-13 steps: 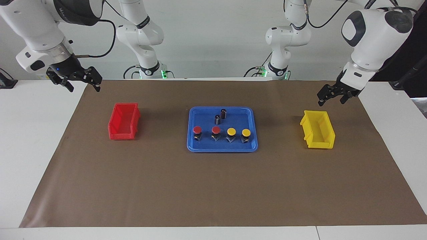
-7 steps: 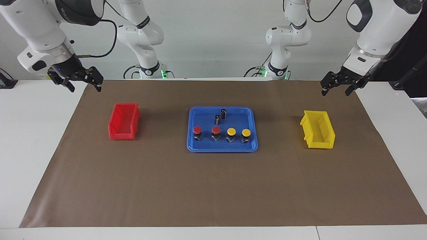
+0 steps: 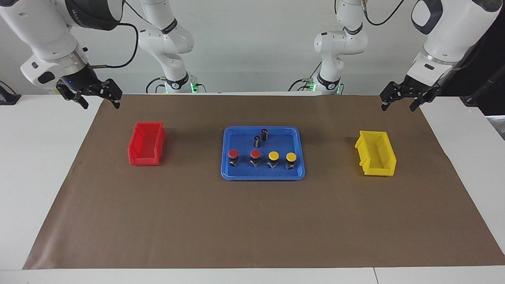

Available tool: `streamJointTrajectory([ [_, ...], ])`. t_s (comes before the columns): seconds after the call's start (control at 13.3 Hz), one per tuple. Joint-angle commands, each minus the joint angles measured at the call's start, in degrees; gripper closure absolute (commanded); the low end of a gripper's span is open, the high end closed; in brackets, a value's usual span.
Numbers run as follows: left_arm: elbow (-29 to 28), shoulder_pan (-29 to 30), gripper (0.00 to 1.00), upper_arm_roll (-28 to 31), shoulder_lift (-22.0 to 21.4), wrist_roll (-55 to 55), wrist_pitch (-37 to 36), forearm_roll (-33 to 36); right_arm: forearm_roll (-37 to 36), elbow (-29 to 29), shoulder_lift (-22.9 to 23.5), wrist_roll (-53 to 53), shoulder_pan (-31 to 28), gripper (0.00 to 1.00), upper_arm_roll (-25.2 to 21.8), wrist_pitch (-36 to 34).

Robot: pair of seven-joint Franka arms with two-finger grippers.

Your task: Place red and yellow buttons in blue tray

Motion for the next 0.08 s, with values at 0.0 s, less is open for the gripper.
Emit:
streamJointTrajectory([
  [0.0,1.6,0.7,0.00,-0.3,0.6,1.4,-1.8,0.6,-0.2,-0.8,-0.8,-0.4,-0.1,0.00,0.2,-0.2],
])
